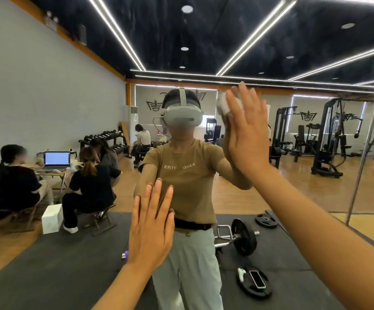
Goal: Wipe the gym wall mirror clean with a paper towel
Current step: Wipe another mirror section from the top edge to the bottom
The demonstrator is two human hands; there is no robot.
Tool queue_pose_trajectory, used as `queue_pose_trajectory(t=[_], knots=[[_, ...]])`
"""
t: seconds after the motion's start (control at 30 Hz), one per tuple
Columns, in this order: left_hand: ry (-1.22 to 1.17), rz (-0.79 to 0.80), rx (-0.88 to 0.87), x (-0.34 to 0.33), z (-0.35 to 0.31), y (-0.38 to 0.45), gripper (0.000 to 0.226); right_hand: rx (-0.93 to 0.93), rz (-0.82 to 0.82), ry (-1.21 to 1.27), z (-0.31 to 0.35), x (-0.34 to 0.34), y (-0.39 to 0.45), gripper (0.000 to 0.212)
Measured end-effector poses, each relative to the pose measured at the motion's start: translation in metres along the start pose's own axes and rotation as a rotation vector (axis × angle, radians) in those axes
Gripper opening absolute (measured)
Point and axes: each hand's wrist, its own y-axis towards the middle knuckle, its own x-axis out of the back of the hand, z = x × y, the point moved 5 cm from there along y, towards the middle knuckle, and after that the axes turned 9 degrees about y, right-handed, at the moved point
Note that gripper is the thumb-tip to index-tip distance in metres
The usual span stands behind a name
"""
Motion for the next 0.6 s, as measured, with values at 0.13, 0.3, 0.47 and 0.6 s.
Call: queue_pose_trajectory(t=[0.13, 0.3, 0.47, 0.6], knots=[[-0.100, -0.036, 0.090, 0.004, -0.010, 0.001, 0.060, 0.098, 0.069, -0.021, 0.001, -0.008, -0.076, 0.080], [-0.166, -0.064, 0.051, 0.006, -0.039, 0.007, 0.061, 0.151, 0.224, -0.020, -0.002, 0.001, -0.190, 0.071], [-0.179, 0.000, 0.067, -0.007, -0.069, 0.008, 0.063, 0.289, 0.391, -0.088, -0.022, 0.020, -0.258, 0.098], [-0.162, -0.004, 0.047, -0.016, -0.090, 0.000, 0.065, 0.321, 0.386, -0.112, -0.037, 0.030, -0.232, 0.071]])
